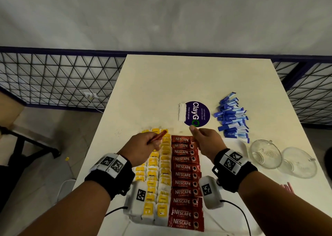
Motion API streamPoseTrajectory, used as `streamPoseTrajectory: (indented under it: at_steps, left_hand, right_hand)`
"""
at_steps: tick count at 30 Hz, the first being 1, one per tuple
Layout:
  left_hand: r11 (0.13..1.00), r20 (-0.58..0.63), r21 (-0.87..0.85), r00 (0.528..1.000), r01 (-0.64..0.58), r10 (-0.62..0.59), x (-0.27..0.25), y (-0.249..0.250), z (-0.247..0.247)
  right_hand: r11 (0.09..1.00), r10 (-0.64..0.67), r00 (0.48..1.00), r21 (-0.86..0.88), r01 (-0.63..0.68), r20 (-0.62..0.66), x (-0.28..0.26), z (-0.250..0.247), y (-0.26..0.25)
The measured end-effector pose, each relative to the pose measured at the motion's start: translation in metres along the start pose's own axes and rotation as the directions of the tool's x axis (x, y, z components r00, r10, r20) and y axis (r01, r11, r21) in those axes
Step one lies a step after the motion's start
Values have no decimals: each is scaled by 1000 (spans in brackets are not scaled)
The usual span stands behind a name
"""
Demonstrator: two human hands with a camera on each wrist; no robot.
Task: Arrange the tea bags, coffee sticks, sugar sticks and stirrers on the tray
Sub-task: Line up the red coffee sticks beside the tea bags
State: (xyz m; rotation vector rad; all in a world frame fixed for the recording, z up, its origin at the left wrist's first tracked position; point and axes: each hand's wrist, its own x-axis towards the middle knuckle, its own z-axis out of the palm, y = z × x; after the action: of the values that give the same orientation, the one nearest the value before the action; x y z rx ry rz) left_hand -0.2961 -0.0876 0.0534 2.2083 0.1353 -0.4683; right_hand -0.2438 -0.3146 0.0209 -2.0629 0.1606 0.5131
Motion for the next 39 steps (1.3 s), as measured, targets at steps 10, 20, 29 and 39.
streamPoseTrajectory:
  at_steps: [10,20,29,39]
  left_hand:
    - [966,-69,-255,997,-39,22,14,32,21]
    - [886,-55,-462,996,41,-74,23,32,28]
    - [895,-345,214,888,390,-304,37,-39,-1]
    - [858,-267,230,878,459,-398,32,-66,9]
  right_hand:
    - [943,-103,989,327,63,109,-23,-16,-17]
    - [961,-14,997,278,-9,79,-20,-26,1]
    - [959,150,987,232,-161,64,-1,-12,39]
    - [966,255,967,-43,-255,-4,18,9,62]
